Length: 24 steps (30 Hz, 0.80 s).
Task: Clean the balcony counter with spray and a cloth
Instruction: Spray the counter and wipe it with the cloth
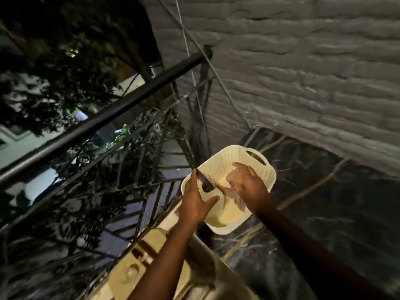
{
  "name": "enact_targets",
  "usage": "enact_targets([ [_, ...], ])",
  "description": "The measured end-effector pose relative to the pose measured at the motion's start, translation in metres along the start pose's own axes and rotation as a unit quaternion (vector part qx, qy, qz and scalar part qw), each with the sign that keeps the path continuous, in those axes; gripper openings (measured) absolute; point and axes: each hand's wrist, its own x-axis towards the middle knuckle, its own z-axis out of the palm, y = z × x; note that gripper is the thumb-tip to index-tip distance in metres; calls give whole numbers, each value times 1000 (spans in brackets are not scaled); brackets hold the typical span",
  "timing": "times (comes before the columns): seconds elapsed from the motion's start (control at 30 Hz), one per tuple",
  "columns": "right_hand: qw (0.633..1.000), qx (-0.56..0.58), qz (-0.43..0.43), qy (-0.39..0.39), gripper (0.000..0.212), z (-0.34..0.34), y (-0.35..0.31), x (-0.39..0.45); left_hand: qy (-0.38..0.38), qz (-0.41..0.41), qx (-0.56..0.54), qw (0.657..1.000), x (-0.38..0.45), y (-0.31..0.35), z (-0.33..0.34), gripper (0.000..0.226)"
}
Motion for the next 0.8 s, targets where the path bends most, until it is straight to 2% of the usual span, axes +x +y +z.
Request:
enact_targets([
  [0.07, 999, -29, 10, -25, 76, -2, 13, 10, 6, -14, -14, 1000, 9, 3, 12, 120],
  [0.17, 989, -121, 42, -72, 58, 11, 27, 31, 25, -46, -42, 998, 29, 2, 19, 121],
  [0.27, 978, -180, 68, -75, 52, 36, 44, 55, -30, -59, -40, 997, 50, -5, 24, 114],
  [0.43, 961, -222, 135, -97, 80, 85, 90, 92, -137, 7, -11, 991, 75, -23, 27, 116],
  [0.53, 947, -227, 200, -110, 84, 92, 82, 96, -172, 28, 10, 985, 85, -30, 29, 107],
  [0.6, 936, -276, 195, -102, 76, 101, 81, 91, -186, 28, 28, 982, 90, -33, 31, 97],
  [0.7, 909, -350, 192, -118, 88, 103, 77, 86, -195, 39, 56, 979, 96, -31, 33, 95],
  [0.8, 922, -312, 172, -153, 95, 95, 81, 103, -202, 35, 57, 977, 101, -30, 33, 92],
])
